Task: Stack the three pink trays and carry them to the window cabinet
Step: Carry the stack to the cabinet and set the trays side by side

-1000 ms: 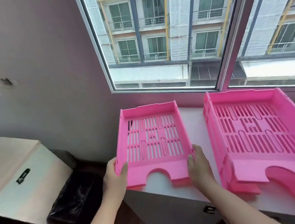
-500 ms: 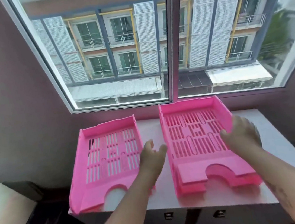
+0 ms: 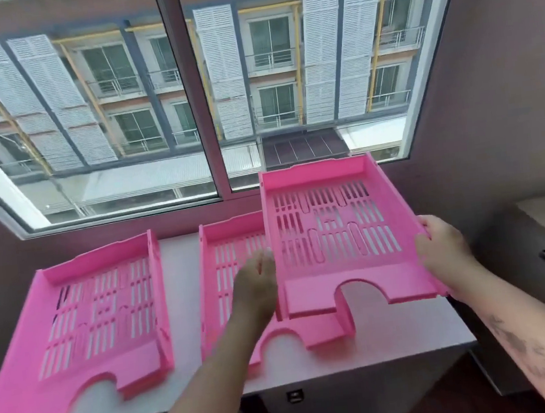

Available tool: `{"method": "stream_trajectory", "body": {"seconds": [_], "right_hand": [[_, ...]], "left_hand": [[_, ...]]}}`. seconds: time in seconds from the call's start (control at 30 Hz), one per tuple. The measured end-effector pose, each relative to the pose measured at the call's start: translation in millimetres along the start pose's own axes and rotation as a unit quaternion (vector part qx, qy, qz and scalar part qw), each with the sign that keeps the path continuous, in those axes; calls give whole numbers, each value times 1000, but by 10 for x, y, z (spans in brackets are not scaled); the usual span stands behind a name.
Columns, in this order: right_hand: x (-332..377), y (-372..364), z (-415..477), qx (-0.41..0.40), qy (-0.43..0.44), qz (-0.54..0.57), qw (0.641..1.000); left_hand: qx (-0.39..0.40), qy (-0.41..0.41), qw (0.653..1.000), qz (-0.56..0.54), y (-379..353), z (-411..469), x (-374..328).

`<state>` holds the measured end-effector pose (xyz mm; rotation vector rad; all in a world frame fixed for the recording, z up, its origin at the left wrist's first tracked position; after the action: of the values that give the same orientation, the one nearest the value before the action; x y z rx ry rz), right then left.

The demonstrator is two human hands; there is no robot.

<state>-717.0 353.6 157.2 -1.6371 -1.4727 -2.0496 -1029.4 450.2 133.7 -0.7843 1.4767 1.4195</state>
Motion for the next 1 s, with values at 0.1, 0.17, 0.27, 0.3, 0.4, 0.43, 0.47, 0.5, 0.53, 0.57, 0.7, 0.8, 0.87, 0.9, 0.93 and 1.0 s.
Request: {"method": "stream_trajectory", "body": {"seconds": [0.1,0.17,0.27,0.3,0.4,0.43,0.47,0.5,0.53,0.57,0.7,0.8,0.87,0.9,0.93,1.0], "right_hand": [[-469,449,176,-35,-43,3,998],[-733,644,273,-46,-59,2,997],[-981,752,389,-43,-74,-11,996],[-1021,734,422,-38,-75,-16,996],[-1031,515,459,-9,-70,-19,997],[-1025,411,469,0,-67,-22,998],[-1021,296,482,12,-62,-28,998],[-1018,181,498,23,-57,-32,998],[-1021,72,513,34,-53,-34,997],[-1030,-21,535,40,-50,-36,997],[-1102,-250,613,50,-59,-57,995],[-1070,-335,672,55,-52,-89,993],[-1022,-393,714,61,-38,-101,992],[-1003,-424,735,62,-31,-106,992],[-993,-449,751,60,-28,-111,992],[-973,-501,777,56,-22,-130,990]], "left_hand": [[17,67,997,-25,-526,-124,249],[61,90,985,135,-705,-251,569],[126,67,912,384,-759,-389,957],[128,55,900,414,-725,-396,1004],[134,37,892,431,-620,-347,1079],[136,34,889,437,-580,-321,1108],[137,33,884,445,-532,-301,1139],[137,34,880,453,-488,-285,1175],[137,35,878,458,-452,-274,1205],[138,37,876,461,-425,-266,1233],[133,38,874,466,-392,-222,1259],[132,42,867,479,-378,-143,1294],[129,44,864,484,-344,-82,1327],[126,45,865,484,-325,-55,1347],[124,47,867,481,-308,-33,1363],[121,52,870,475,-282,7,1392]]}}
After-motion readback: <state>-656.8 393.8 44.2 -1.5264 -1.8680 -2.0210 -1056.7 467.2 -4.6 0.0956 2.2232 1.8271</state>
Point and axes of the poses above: each hand's wrist, its own z-axis towards the middle knuckle, its own y-axis out of the back of the hand, x = y × z, the point moved 10 cm from there along z, towards the middle knuckle, and after that the axes turned 4 degrees about -y, right-handed, at the moved point
